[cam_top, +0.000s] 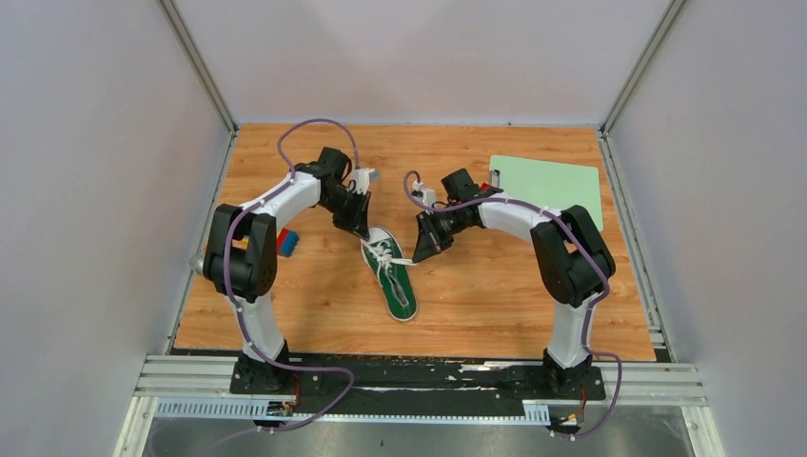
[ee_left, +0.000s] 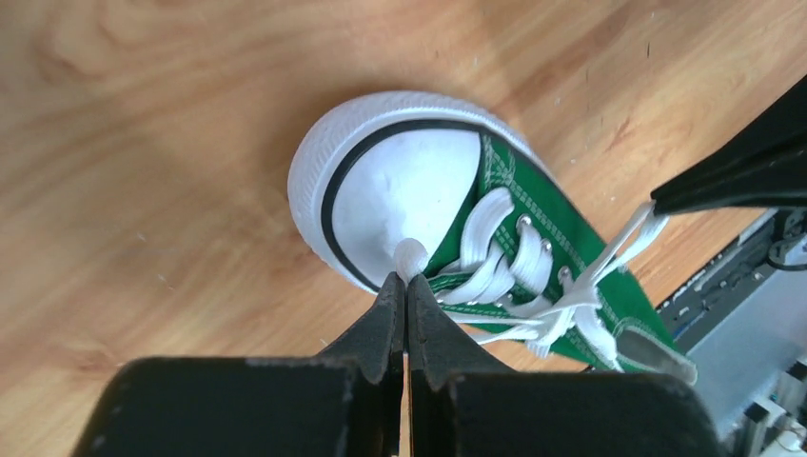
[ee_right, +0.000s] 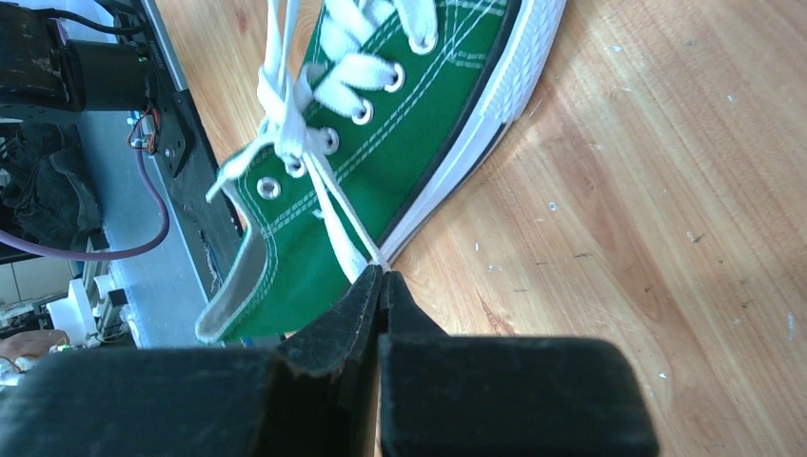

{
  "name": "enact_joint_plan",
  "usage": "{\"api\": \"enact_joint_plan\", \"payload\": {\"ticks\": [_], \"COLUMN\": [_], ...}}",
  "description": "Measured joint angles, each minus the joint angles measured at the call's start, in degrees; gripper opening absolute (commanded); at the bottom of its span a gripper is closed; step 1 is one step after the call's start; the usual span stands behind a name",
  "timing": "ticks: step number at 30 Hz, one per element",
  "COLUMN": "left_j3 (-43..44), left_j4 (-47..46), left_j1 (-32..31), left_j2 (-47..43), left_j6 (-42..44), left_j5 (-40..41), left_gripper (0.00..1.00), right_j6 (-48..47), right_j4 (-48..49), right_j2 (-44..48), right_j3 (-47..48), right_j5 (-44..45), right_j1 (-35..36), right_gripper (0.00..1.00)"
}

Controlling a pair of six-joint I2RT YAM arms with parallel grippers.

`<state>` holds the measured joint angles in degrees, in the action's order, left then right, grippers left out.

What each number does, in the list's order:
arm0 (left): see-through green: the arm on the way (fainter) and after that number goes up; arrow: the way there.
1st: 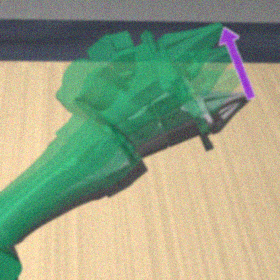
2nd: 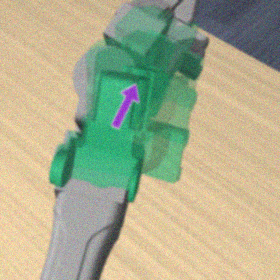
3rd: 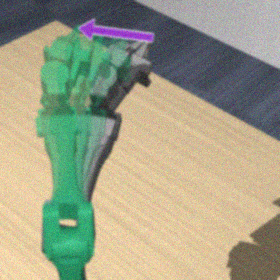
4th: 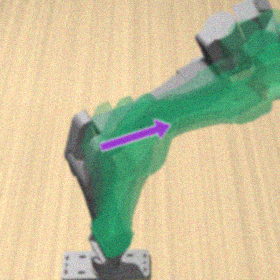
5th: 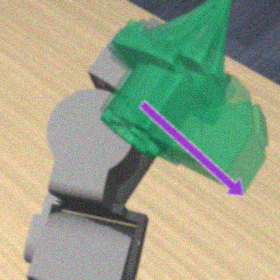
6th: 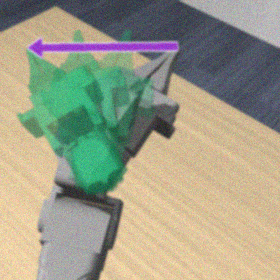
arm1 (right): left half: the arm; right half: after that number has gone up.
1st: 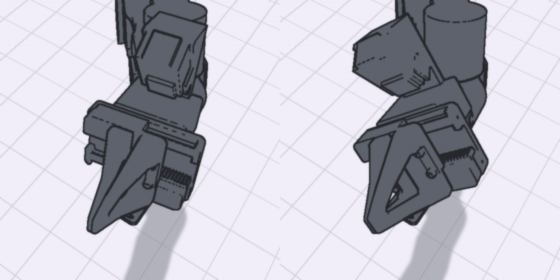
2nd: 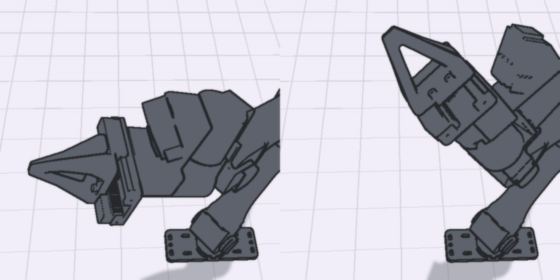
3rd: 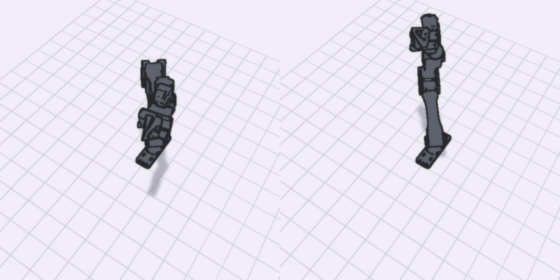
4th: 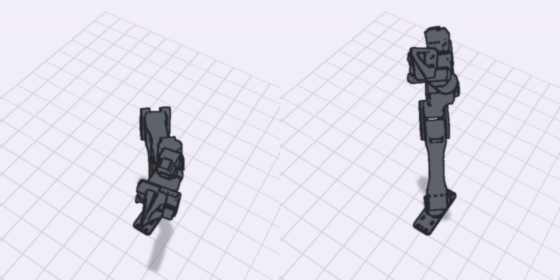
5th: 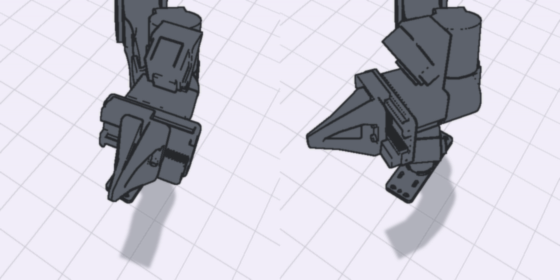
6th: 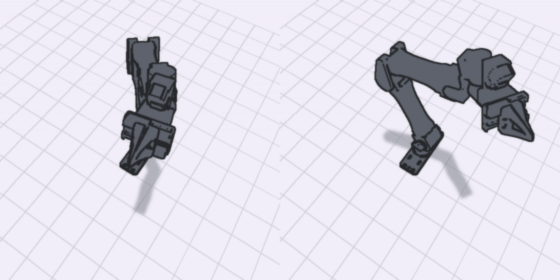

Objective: Tie the shoes
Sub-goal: Tie the shoelace on the shoe.

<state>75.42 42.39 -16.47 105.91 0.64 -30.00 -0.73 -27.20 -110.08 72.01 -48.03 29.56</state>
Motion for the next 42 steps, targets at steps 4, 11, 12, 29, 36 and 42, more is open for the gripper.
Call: {"api": "enact_joint_plan", "payload": {"ticks": [4, 11, 12, 29, 36, 42], "left_j3": [4.3, -0.1, -1.8, -3.4, -5.4, -5.7], "left_j4": [-0.3, -2.1, -2.1, -2.1, -4.0, -2.8], "left_j1": [-0.2, 0.1, 0.1, 1.5, 0.8, -3.1], "left_j2": [1.2, 0.8, 0.5, -9.8, -16.7, -15.1], "left_j6": [0.7, 0.4, 0.3, 0.4, 1.4, 4.4], "left_j5": [1.5, 1.4, 1.4, 1.3, -7.8, -8.5], "left_gripper": [0.00, 0.00, 0.00, 0.47, 0.52, 0.53], "right_j6": [0.0, 0.0, 0.0, 0.2, 1.3, 1.9], "right_j4": [0.0, 0.0, 0.1, 0.1, 0.1, 0.1], "right_j2": [0.0, 0.0, 0.0, 0.0, 0.0, 0.0], "right_j3": [0.0, -0.9, -0.9, -0.7, -0.3, -0.3], "right_j5": [0.0, 0.0, 0.0, -1.9, -3.6, -4.5], "right_j1": [-0.1, -0.2, -0.2, -0.2, -0.2, -0.2], "right_gripper": [0.00, 0.00, 0.00, 0.01, 0.02, 0.03]}}
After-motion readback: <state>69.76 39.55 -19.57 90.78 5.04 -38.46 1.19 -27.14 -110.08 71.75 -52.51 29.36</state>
